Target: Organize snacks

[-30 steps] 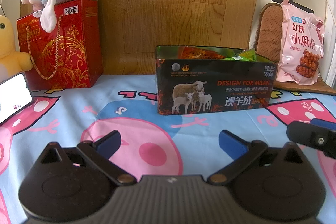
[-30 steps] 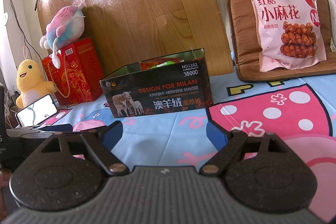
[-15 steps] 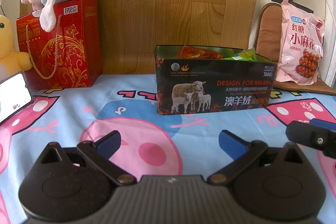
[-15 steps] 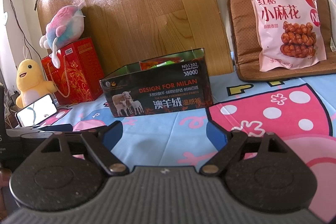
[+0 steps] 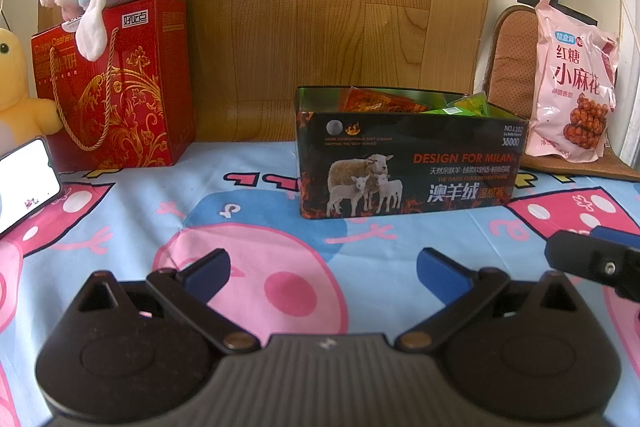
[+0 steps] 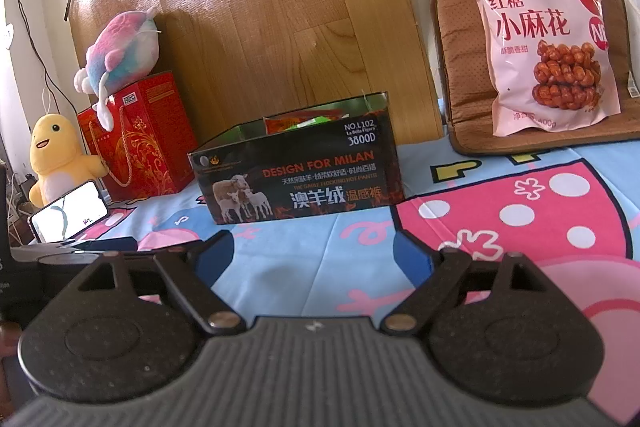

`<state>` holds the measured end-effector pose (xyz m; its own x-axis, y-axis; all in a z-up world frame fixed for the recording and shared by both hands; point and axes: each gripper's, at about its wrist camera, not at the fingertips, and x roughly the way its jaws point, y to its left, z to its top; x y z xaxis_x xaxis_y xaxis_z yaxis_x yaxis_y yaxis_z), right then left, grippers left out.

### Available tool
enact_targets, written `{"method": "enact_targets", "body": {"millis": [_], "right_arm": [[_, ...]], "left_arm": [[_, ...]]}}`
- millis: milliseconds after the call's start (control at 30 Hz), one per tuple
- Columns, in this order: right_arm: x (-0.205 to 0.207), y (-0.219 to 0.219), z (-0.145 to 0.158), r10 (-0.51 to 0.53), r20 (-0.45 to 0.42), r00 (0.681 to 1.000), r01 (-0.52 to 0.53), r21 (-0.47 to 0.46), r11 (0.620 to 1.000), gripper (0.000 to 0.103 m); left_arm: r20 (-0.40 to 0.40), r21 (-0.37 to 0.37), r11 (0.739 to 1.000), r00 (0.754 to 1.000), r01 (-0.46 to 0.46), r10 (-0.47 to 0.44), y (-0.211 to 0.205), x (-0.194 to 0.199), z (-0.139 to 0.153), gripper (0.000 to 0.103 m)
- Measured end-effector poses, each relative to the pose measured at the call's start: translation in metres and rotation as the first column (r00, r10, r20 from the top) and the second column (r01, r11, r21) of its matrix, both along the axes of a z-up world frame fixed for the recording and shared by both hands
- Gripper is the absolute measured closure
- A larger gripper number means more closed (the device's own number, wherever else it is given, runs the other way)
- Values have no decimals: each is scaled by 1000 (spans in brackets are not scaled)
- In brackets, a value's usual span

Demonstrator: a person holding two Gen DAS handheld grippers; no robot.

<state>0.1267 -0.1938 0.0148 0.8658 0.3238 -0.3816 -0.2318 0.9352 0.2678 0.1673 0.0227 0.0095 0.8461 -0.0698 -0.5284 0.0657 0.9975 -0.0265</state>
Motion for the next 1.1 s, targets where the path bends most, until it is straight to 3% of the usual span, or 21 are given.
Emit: {"method": "enact_targets", "body": {"millis": [1100], "right_arm": [[-1,0,1,-7,5,1000,7,9,1000,15]], "left_arm": [[-2,-5,1000,1000,2,-2,2,0,-1,0]]}}
